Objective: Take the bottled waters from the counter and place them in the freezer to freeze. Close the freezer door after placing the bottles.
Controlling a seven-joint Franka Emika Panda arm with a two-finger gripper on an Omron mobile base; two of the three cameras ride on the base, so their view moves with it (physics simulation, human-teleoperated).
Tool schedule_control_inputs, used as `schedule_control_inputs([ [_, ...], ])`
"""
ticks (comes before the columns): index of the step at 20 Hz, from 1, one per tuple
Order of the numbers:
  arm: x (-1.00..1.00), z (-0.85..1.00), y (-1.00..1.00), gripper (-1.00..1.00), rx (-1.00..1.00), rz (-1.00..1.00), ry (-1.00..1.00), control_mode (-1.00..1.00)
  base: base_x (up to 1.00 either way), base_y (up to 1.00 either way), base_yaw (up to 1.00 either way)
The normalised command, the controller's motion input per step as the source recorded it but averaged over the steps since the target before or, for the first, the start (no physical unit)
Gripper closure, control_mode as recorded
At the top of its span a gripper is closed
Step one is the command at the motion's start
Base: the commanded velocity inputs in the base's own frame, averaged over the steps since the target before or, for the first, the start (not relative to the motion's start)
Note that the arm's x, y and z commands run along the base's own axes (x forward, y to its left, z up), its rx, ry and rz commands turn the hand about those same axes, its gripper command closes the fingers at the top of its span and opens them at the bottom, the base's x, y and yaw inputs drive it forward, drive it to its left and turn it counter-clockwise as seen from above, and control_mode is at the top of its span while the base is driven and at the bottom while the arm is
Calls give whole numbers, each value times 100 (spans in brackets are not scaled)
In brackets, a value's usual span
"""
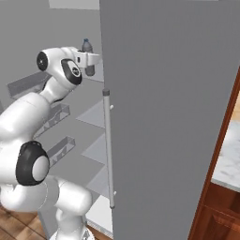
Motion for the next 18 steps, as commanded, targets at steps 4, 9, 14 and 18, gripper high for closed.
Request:
schedule_control_inputs([
  [4, 7, -23, 0, 100, 0, 0, 1, -100, 0, 0, 0],
  [9, 1, -26, -4, 100, 0, 0, 0, -100, 0, 0, 0],
  [14, 4, -21, -9, 100, 0, 0, -2, -100, 0, 0, 0],
  [18, 16, -6, -10, 100, 0, 0, -4, -100, 0, 0, 0],
])
